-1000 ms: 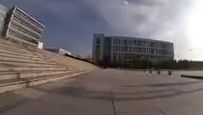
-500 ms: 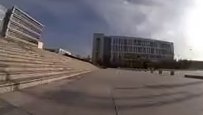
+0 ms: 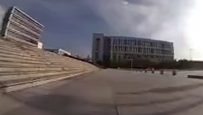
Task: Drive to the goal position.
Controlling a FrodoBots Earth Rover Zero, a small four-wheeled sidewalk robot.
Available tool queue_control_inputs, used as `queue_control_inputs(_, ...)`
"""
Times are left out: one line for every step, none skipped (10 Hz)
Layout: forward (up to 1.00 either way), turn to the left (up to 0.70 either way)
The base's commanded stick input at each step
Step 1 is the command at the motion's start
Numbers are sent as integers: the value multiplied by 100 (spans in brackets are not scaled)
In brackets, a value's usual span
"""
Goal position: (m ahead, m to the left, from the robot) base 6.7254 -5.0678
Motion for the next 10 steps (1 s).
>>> queue_control_inputs(70,0)
queue_control_inputs(70,0)
queue_control_inputs(70,0)
queue_control_inputs(70,0)
queue_control_inputs(70,0)
queue_control_inputs(70,0)
queue_control_inputs(70,0)
queue_control_inputs(70,0)
queue_control_inputs(70,0)
queue_control_inputs(70,0)
